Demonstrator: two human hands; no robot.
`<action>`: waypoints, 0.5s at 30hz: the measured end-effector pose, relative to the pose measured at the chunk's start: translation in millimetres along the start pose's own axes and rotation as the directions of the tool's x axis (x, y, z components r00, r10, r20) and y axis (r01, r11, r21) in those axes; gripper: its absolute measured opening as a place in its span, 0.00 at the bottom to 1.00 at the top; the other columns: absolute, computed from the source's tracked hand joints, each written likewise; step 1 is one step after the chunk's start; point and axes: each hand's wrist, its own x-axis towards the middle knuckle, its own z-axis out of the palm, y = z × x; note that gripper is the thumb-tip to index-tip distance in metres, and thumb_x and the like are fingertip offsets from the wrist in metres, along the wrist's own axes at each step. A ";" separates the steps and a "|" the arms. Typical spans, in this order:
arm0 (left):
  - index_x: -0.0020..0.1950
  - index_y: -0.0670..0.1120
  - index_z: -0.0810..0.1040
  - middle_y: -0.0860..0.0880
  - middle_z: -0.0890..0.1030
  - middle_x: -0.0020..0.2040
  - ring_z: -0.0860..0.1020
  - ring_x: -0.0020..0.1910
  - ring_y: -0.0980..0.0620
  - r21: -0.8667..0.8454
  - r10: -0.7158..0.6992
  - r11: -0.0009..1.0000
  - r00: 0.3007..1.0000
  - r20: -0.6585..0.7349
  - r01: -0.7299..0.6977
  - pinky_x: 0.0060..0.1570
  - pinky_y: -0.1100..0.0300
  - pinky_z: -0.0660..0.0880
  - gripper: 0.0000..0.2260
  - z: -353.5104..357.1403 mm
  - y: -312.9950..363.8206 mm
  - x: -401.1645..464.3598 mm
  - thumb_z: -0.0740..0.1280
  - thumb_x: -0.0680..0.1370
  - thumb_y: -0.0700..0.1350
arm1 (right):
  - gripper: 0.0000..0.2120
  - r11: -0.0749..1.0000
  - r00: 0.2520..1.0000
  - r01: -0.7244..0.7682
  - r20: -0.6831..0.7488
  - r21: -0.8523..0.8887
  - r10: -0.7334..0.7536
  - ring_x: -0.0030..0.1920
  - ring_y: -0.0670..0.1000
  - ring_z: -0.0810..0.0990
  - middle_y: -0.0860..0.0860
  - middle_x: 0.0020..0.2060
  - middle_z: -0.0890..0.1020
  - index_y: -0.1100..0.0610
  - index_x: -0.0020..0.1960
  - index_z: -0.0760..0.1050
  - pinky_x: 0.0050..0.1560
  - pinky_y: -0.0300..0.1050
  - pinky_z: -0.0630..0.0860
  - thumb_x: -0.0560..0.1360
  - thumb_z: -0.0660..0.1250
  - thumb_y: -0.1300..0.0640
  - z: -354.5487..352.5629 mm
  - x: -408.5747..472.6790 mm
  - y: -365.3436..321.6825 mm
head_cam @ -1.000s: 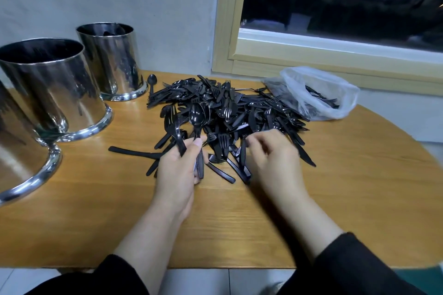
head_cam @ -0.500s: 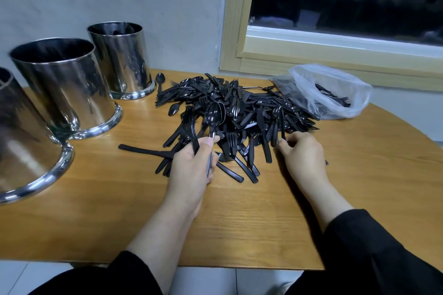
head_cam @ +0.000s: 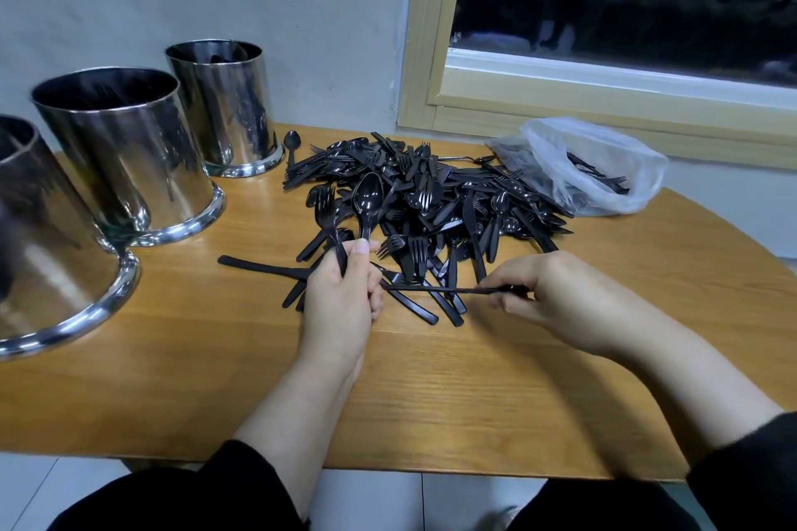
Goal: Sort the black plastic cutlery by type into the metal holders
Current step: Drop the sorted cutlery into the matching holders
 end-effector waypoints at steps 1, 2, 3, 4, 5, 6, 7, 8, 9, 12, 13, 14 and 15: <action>0.55 0.47 0.79 0.54 0.69 0.31 0.67 0.31 0.53 0.028 0.007 1.000 1.000 0.000 -0.007 0.32 0.57 0.66 0.11 0.4 -0.5 -0.3 0.59 0.87 0.49 | 0.07 1.000 1.000 0.007 0.005 -0.001 -0.007 0.45 0.34 0.77 0.36 0.44 0.81 0.46 0.54 0.83 0.45 0.26 0.67 0.79 0.69 0.54 -0.9 -1.2 -1.1; 0.54 0.46 0.79 0.54 0.70 0.31 0.69 0.32 0.53 0.062 0.016 0.998 1.000 -0.003 -0.016 0.34 0.56 0.68 0.12 1.1 -1.1 -0.8 0.59 0.87 0.49 | 0.06 1.000 1.000 0.016 0.007 0.009 -0.016 0.45 0.36 0.78 0.37 0.44 0.82 0.46 0.54 0.83 0.45 0.28 0.68 0.79 0.69 0.53 -0.9 -1.7 -2.3; 0.52 0.47 0.79 0.54 0.71 0.31 0.70 0.33 0.53 0.101 0.030 0.995 1.000 -0.008 -0.029 0.36 0.56 0.69 0.12 2.2 -1.3 -1.5 0.59 0.87 0.49 | 0.05 1.000 1.000 0.023 0.009 0.017 -0.023 0.46 0.39 0.78 0.38 0.44 0.82 0.46 0.53 0.83 0.45 0.31 0.69 0.79 0.69 0.52 -0.4 -1.5 -3.6; 0.51 0.48 0.79 0.54 0.71 0.31 0.71 0.33 0.54 0.139 0.046 0.989 0.999 -0.012 -0.044 0.38 0.55 0.71 0.12 3.0 -1.9 -2.2 0.58 0.87 0.49 | 0.05 0.999 1.000 0.028 0.012 0.015 -0.028 0.46 0.40 0.78 0.39 0.44 0.82 0.47 0.53 0.83 0.45 0.32 0.70 0.79 0.69 0.51 -0.2 -0.9 -4.8; 0.50 0.50 0.79 0.55 0.72 0.32 0.71 0.34 0.54 0.175 0.062 0.983 0.998 -0.017 -0.058 0.40 0.54 0.72 0.12 3.2 -2.4 -3.1 0.58 0.87 0.50 | 0.05 1.000 0.999 0.027 0.017 0.015 -0.028 0.46 0.41 0.78 0.39 0.44 0.81 0.47 0.53 0.84 0.46 0.33 0.70 0.79 0.69 0.51 -0.4 -0.3 -5.4; 0.49 0.51 0.79 0.56 0.73 0.32 0.72 0.34 0.54 0.209 0.076 0.975 0.997 -0.026 -0.069 0.41 0.53 0.72 0.12 3.0 -3.2 -3.9 0.58 0.87 0.51 | 0.05 1.000 1.000 0.023 0.021 0.017 -0.023 0.46 0.41 0.78 0.39 0.43 0.81 0.47 0.53 0.84 0.46 0.34 0.70 0.79 0.69 0.51 -1.1 0.0 -5.2; 0.48 0.52 0.78 0.56 0.74 0.33 0.72 0.34 0.54 0.240 0.090 0.968 0.995 -0.042 -0.078 0.41 0.52 0.73 0.13 2.7 -3.1 -4.8 0.57 0.86 0.52 | 0.05 1.000 1.000 0.020 0.021 0.019 -0.020 0.46 0.40 0.78 0.38 0.43 0.81 0.47 0.52 0.84 0.46 0.33 0.69 0.79 0.69 0.51 -2.0 0.1 -5.4; 0.47 0.53 0.78 0.55 0.75 0.35 0.73 0.35 0.53 0.264 0.102 0.961 0.993 -0.057 -0.084 0.42 0.52 0.73 0.13 2.1 -3.2 -5.4 0.57 0.86 0.53 | 0.05 1.000 1.000 0.019 0.021 0.021 -0.019 0.46 0.40 0.78 0.38 0.43 0.81 0.46 0.52 0.84 0.46 0.32 0.68 0.79 0.70 0.51 -2.7 0.0 -6.4; 0.46 0.54 0.77 0.55 0.77 0.37 0.75 0.36 0.52 0.291 0.114 0.952 0.992 -0.059 -0.092 0.42 0.53 0.73 0.14 1.7 -2.0 -6.7 0.57 0.86 0.53 | 0.04 0.999 1.000 0.023 0.015 0.026 -0.023 0.46 0.39 0.77 0.38 0.43 0.80 0.46 0.51 0.84 0.46 0.30 0.67 0.79 0.70 0.51 -3.4 -0.6 -8.4; 0.45 0.53 0.77 0.52 0.83 0.43 0.80 0.39 0.52 0.397 0.135 0.906 0.990 0.049 -0.143 0.41 0.56 0.76 0.14 4.8 1.0 -10.6 0.57 0.86 0.52 | 0.03 0.998 0.997 0.028 -0.075 0.060 -0.024 0.43 0.38 0.77 0.38 0.39 0.80 0.45 0.47 0.83 0.42 0.30 0.68 0.77 0.71 0.50 -3.0 1.4 -17.0; 0.46 0.53 0.77 0.51 0.83 0.42 0.80 0.36 0.55 0.402 0.122 0.903 0.987 0.105 -0.154 0.38 0.58 0.76 0.13 6.5 1.4 -11.9 0.57 0.86 0.52 | 0.02 0.997 0.992 0.012 -0.126 0.077 -0.002 0.42 0.39 0.78 0.39 0.38 0.81 0.45 0.45 0.82 0.40 0.32 0.69 0.77 0.71 0.49 -3.3 2.7 -20.0; 0.47 0.53 0.76 0.51 0.83 0.40 0.79 0.34 0.57 0.418 0.114 0.893 0.982 0.153 -0.169 0.38 0.59 0.76 0.11 7.0 0.0 -12.1 0.58 0.86 0.52 | 0.03 0.995 0.985 -0.006 -0.172 0.101 0.024 0.41 0.40 0.78 0.40 0.37 0.81 0.46 0.44 0.81 0.39 0.33 0.70 0.76 0.72 0.49 -3.3 4.0 -21.9; 0.47 0.54 0.76 0.52 0.82 0.39 0.78 0.33 0.59 0.442 0.114 0.877 0.975 0.189 -0.188 0.38 0.58 0.76 0.11 6.4 -2.5 -11.1 0.58 0.86 0.52 | 0.04 0.991 0.978 -0.025 -0.204 0.135 0.053 0.41 0.41 0.79 0.41 0.36 0.82 0.46 0.44 0.81 0.40 0.35 0.71 0.75 0.73 0.48 -3.8 4.9 -23.9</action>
